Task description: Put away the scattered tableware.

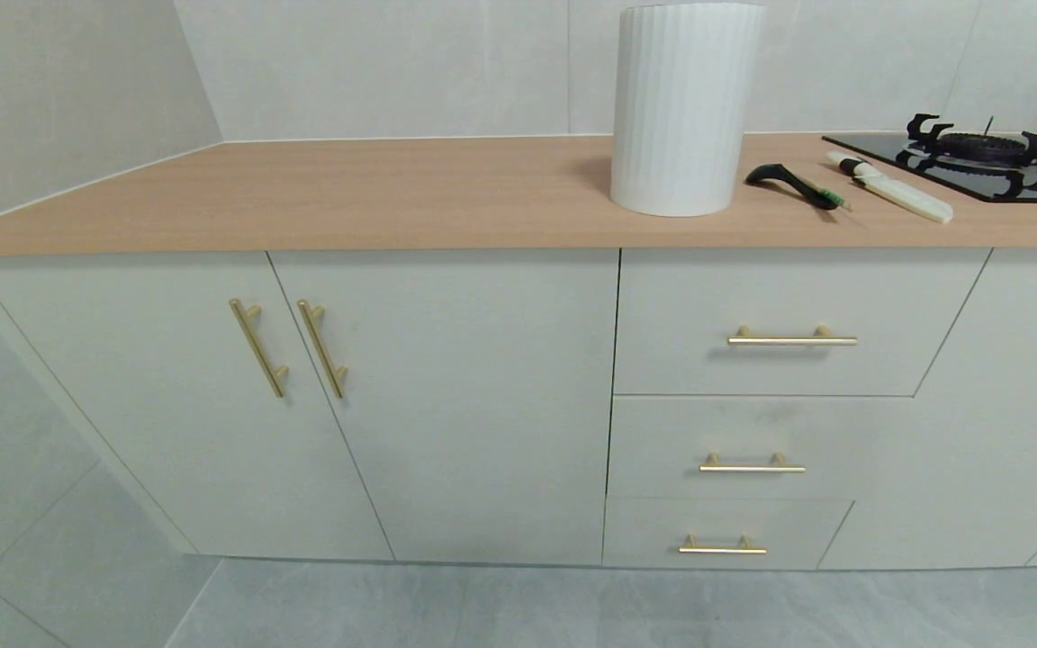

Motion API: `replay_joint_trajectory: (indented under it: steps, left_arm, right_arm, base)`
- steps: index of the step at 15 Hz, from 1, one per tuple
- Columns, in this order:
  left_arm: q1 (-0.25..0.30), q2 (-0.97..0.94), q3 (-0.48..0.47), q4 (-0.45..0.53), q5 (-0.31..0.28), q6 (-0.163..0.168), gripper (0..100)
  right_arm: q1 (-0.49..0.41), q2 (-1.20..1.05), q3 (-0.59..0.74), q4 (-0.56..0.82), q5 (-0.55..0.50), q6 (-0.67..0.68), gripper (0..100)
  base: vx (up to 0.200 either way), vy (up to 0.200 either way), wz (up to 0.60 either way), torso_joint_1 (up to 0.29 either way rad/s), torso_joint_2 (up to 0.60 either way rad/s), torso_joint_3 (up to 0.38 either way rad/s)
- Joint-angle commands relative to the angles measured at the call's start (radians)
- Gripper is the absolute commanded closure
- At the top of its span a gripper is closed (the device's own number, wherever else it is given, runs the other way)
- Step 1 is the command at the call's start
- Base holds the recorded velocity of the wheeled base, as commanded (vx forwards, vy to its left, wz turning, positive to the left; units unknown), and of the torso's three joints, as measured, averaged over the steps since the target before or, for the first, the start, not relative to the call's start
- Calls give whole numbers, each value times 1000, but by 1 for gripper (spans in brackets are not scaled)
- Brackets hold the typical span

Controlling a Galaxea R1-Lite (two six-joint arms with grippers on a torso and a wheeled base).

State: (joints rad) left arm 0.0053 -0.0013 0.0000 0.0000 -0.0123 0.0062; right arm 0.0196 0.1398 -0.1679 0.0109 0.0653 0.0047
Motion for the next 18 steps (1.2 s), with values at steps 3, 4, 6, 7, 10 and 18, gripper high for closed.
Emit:
replay_joint_trajectory:
  steps: [3,4,6,7,10,18]
  left_arm:
    - [1,1,0,0,0,0,0]
    - [1,1,0,0,-1,0,0]
    - [1,1,0,0,0,0,0]
    - [1,1,0,0,0,0,0]
    - [1,1,0,0,0,0,0]
    - [1,1,0,0,0,0,0]
  right_arm:
    - [86,854,-286,-3,83,-23,0]
    - [102,986,-323,-26,80,-22,0]
    - [135,1238,-374,-129,77,-22,0]
    - [138,1342,-395,-200,76,-22,0]
    - [138,1595,-452,-391,73,-20,0]
    - [140,1907,-522,-684,-62,-12,0]
  base:
    - [0,0,0,0,0,0]
    - [0,0,0,0,0,0]
    - [0,0,0,0,0,0]
    - [0,0,0,0,0,0]
    - [0,0,0,0,0,0]
    - [0,0,0,0,0,0]
